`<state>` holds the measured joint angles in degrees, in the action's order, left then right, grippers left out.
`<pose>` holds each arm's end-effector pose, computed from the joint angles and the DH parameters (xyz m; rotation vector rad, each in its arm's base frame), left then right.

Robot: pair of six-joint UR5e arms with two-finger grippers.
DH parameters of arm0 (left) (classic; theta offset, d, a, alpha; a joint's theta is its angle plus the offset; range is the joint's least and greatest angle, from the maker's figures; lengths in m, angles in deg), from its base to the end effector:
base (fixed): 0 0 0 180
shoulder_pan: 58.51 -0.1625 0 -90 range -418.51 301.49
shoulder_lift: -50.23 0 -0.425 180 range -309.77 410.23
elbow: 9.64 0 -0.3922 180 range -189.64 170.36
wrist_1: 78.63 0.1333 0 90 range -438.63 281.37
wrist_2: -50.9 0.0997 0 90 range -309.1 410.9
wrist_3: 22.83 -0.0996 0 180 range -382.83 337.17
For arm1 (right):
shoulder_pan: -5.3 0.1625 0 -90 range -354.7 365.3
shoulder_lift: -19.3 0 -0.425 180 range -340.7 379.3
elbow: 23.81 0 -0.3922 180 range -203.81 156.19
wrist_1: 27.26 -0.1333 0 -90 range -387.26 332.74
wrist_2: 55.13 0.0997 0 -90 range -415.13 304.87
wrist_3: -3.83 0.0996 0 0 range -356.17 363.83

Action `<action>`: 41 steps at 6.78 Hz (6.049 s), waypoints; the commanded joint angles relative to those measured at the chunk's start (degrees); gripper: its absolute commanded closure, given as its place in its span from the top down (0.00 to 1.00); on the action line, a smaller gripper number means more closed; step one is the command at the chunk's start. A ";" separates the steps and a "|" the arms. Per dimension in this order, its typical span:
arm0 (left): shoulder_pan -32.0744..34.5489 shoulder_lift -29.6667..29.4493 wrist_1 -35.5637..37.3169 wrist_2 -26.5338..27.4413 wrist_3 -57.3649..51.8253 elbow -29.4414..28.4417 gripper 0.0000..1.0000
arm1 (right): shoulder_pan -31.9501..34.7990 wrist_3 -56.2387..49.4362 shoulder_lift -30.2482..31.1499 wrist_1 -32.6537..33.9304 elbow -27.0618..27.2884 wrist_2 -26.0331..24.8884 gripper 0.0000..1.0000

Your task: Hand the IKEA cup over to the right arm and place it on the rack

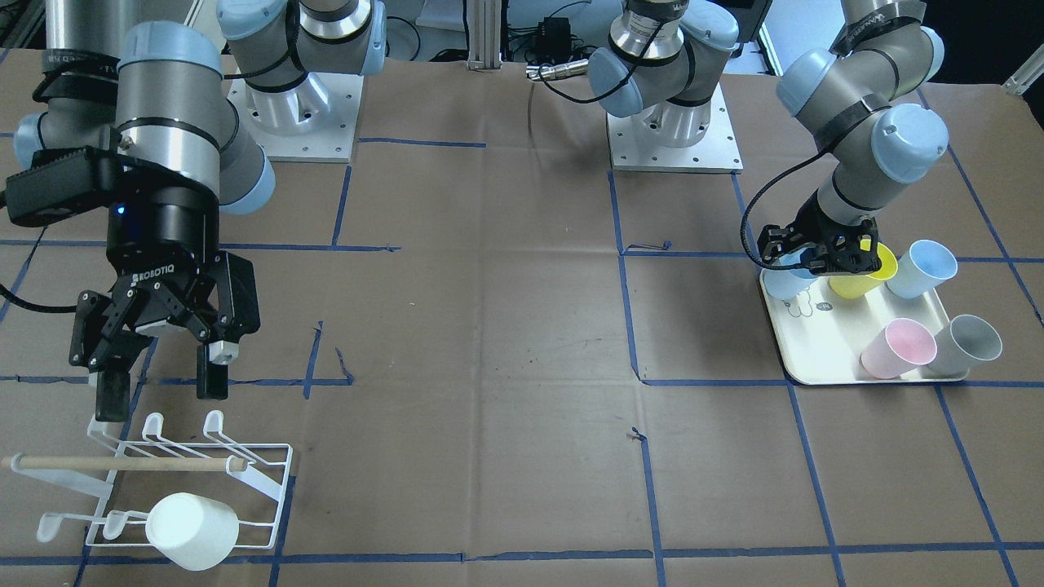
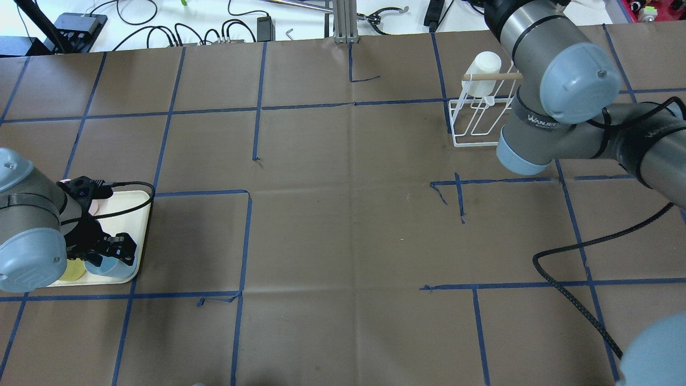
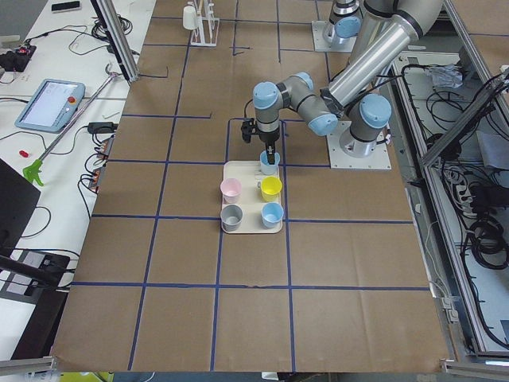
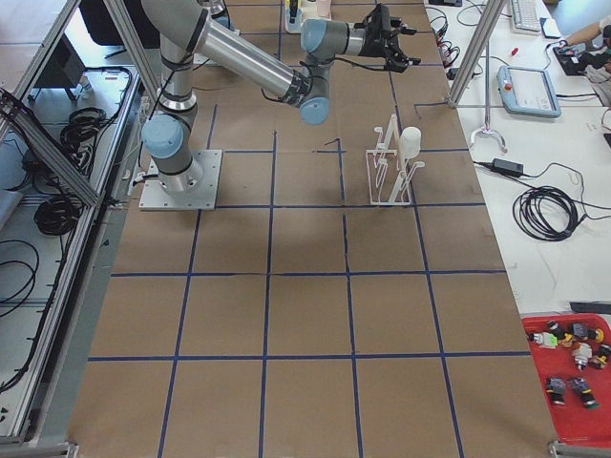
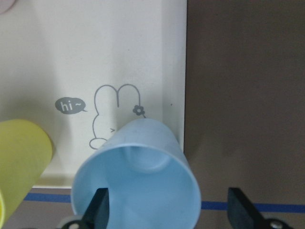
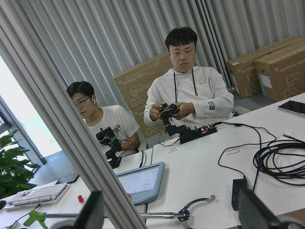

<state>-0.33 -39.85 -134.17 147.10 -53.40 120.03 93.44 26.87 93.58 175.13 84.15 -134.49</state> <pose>0.1027 -0.3979 0.2289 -0.0260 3.0897 0.2088 0.1335 -0.5617 0.4327 0.3057 2.1526 -1.7105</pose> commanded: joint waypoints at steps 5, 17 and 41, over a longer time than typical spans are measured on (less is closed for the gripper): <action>1.06 0.17 -10.04 -6.00 -0.63 -12.27 0.00 | 3.19 41.75 7.09 -0.95 7.43 12.73 1.00; 23.11 -9.06 4.55 -55.66 -0.55 -37.51 0.02 | 3.28 70.30 9.13 -0.95 13.33 16.16 1.00; 29.01 -9.50 58.53 -62.19 7.28 -8.91 0.06 | 14.70 64.14 3.52 -26.87 1.39 16.07 0.98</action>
<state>28.68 -49.35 -75.66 84.92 -46.13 111.13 107.70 90.99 98.92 148.26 87.05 -118.41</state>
